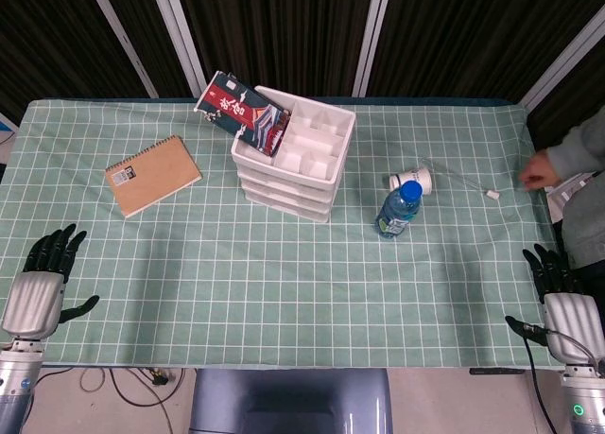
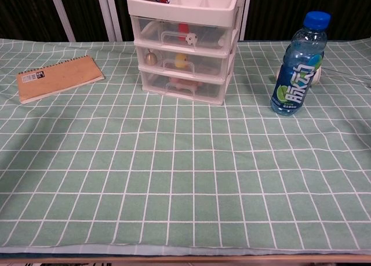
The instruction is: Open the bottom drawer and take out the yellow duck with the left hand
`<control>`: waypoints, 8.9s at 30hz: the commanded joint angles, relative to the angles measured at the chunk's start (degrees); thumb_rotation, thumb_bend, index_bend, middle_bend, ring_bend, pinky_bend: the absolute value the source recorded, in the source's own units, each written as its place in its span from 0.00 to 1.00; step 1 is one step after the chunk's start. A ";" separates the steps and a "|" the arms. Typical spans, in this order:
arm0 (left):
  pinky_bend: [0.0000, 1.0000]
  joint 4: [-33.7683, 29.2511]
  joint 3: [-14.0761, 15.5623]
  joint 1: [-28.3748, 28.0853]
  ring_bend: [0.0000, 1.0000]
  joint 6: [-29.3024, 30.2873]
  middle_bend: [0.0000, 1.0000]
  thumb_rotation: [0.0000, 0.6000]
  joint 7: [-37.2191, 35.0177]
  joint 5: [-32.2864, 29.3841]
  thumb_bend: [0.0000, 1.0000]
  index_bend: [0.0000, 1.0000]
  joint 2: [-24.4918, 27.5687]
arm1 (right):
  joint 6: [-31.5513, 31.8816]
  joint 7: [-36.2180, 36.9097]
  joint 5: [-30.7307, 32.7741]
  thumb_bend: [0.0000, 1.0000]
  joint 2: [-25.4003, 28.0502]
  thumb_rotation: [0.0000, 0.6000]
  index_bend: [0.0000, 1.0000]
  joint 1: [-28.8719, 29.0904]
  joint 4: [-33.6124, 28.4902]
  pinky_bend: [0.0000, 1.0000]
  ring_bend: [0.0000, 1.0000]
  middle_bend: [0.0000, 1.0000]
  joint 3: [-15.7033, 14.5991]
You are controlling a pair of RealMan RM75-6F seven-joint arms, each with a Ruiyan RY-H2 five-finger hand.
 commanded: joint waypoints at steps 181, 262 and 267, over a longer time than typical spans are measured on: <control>1.00 23.80 -18.33 -44.46 1.00 -25.09 1.00 1.00 13.46 -29.24 0.59 0.32 -38.31 | -4.85 5.38 7.19 0.07 1.24 1.00 0.00 0.53 -3.71 0.23 0.00 0.00 1.80; 1.00 0.11 -9.26 -33.78 1.00 -19.95 1.00 1.00 18.56 -28.21 0.48 0.52 -25.55 | -4.63 5.80 7.51 0.07 1.27 1.00 0.00 0.46 -4.09 0.23 0.00 0.00 2.16; 1.00 -1.03 -9.09 -34.02 1.00 -20.69 1.00 1.00 19.94 -28.89 0.19 0.41 -24.65 | -4.63 5.77 7.49 0.07 1.27 1.00 0.00 0.46 -4.03 0.23 0.00 0.00 2.16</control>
